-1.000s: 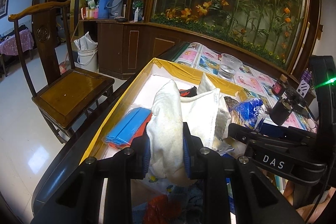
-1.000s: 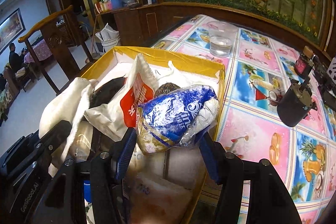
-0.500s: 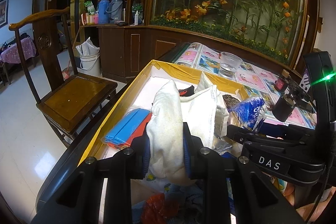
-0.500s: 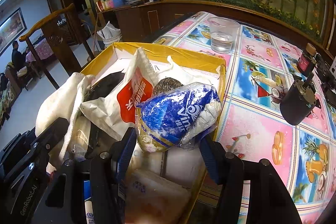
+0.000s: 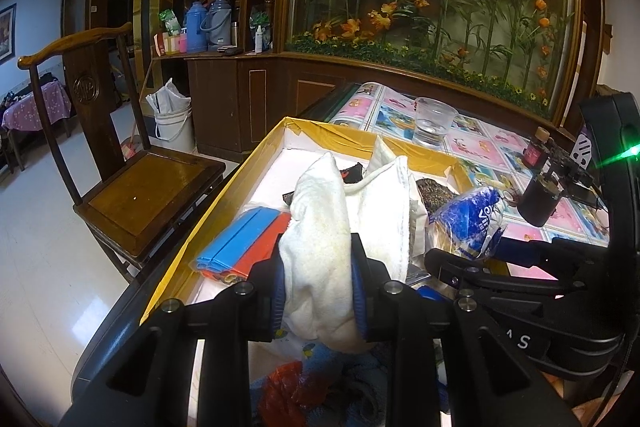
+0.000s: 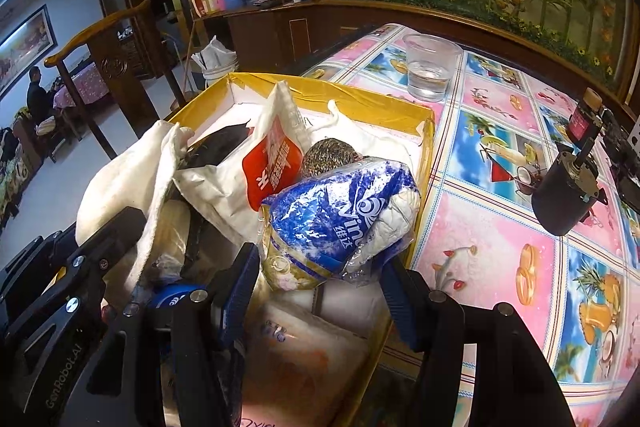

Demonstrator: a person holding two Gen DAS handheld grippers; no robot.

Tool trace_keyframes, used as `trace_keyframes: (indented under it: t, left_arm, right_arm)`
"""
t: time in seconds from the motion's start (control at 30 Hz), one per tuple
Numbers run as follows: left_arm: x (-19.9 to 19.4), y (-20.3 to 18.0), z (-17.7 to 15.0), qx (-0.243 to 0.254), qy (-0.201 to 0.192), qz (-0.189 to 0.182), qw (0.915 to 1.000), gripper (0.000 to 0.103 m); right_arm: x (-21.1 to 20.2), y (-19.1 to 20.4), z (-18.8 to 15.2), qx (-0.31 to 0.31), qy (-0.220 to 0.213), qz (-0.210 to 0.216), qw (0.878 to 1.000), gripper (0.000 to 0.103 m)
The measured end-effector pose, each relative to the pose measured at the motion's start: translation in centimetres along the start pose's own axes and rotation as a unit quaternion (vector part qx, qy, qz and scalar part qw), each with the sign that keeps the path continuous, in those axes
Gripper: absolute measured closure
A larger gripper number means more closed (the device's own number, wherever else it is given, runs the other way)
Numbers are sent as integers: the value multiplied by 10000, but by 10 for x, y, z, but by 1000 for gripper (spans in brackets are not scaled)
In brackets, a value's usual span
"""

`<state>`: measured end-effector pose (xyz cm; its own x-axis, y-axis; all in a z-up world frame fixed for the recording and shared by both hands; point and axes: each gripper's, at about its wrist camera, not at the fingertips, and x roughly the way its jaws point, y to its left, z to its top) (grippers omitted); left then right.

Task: Organize soft objects
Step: 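Lower the cloth and roll into the tray and open both grippers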

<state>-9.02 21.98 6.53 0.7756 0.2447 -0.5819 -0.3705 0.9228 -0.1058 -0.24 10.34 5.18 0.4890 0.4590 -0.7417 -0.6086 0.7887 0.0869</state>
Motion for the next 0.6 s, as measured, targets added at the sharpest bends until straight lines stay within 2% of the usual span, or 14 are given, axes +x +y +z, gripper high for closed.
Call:
trace_keyframes:
  t: [0.2, 0.4, 0.6]
  left_arm:
    - [-4, 0, 0, 20, -13, -17, 10000, 70]
    - [-6, 0, 0, 26, -36, -29, 10000, 64]
    - [-14, -4, -1, 79, -112, -18, 9999, 52]
  right_arm:
    - [-8, 3, -3, -70, -12, 23, 10000, 33]
    - [-17, 1, -6, -65, -73, 44, 9999, 33]
    - [-28, -7, -11, 32, -137, 36, 9999, 30]
